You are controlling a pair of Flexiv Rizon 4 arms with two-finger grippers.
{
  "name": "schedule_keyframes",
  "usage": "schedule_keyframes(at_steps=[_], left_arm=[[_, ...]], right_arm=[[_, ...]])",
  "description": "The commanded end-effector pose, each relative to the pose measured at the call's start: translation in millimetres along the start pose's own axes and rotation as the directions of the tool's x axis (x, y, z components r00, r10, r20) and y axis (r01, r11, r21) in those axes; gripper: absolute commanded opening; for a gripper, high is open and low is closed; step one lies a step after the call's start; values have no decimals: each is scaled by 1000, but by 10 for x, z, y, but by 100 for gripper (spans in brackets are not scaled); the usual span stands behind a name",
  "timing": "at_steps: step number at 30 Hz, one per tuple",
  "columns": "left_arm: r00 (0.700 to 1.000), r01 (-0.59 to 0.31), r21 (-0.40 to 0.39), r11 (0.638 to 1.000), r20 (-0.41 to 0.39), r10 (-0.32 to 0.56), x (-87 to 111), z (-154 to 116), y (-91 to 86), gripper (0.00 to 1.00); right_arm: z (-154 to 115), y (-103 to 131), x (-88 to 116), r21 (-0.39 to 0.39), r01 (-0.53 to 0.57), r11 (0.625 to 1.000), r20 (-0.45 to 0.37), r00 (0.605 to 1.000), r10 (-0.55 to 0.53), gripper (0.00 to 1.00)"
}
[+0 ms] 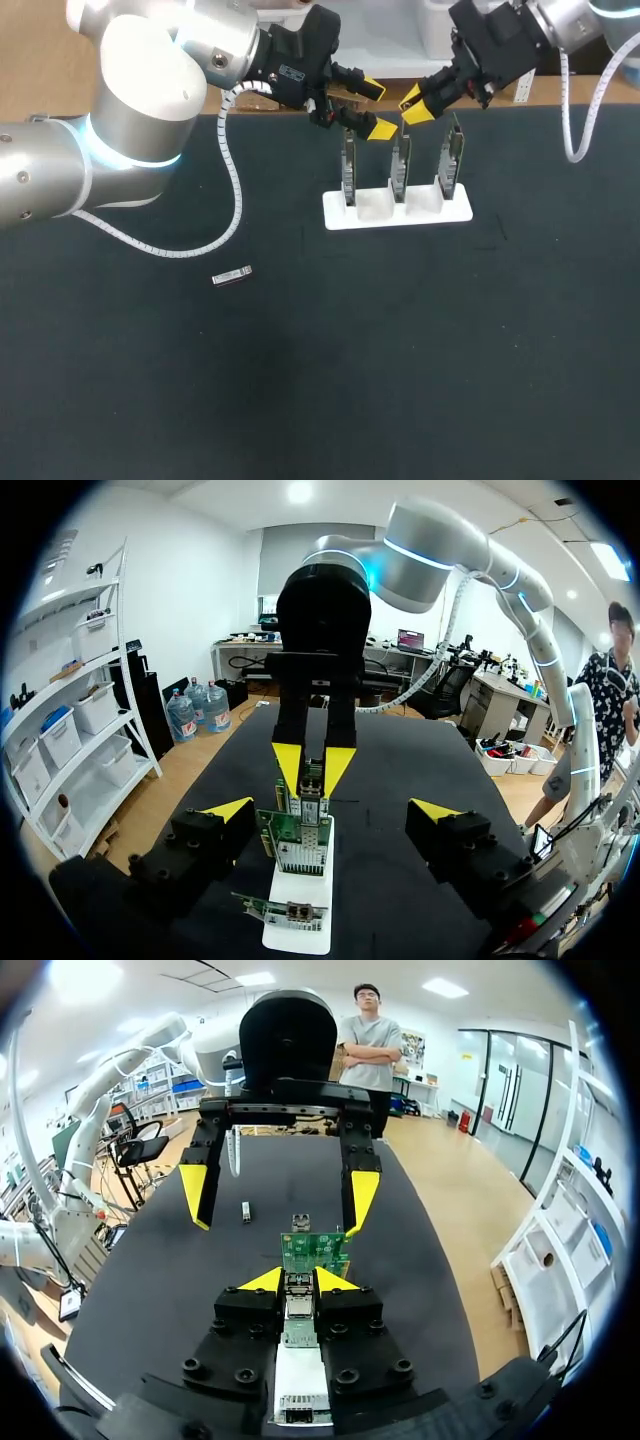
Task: Pick up the optical module with the left hand, and insert it into the network port with the right hand.
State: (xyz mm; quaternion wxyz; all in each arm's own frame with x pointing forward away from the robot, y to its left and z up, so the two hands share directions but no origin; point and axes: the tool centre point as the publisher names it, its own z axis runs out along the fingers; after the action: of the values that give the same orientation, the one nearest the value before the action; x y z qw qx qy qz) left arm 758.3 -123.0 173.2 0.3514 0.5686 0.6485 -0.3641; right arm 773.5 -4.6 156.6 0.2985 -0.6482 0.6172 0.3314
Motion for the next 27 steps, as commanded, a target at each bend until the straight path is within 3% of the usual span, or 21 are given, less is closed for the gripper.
schedule_keyframes(at_steps=[1, 22, 23, 24, 25, 26, 27], left_arm=[[1000, 3, 4, 1000, -8, -3, -16, 9, 25, 100], [1000, 3, 4, 1000, -8, -3, -16, 9, 25, 100], [1000, 3, 4, 1000, -8, -3, -16, 9, 25, 100], [1000, 3, 4, 1000, -8, -3, -16, 9, 25, 100], [1000, 3, 4, 1000, -8, -3, -16, 9, 25, 100], [1000, 3, 4, 1000, -8, -3, -16, 9, 25, 100], [1000, 3, 4, 1000, -8, -3, -16, 9, 25, 100]], right_arm=[[0, 25, 11, 5, -2, 1000, -1, 1000, 2, 0], [16, 64, 32, -3, -3, 1000, -9, 1000, 3, 0], [16, 65, 31, -2, -2, 1000, -9, 1000, 2, 5], [16, 65, 30, -2, -3, 1000, -9, 1000, 3, 31], [15, 66, 30, 0, -4, 1000, -10, 1000, 4, 48], [14, 66, 29, 2, -4, 1000, -11, 1000, 4, 97], [13, 66, 29, 3, -4, 1000, -11, 1000, 4, 100]])
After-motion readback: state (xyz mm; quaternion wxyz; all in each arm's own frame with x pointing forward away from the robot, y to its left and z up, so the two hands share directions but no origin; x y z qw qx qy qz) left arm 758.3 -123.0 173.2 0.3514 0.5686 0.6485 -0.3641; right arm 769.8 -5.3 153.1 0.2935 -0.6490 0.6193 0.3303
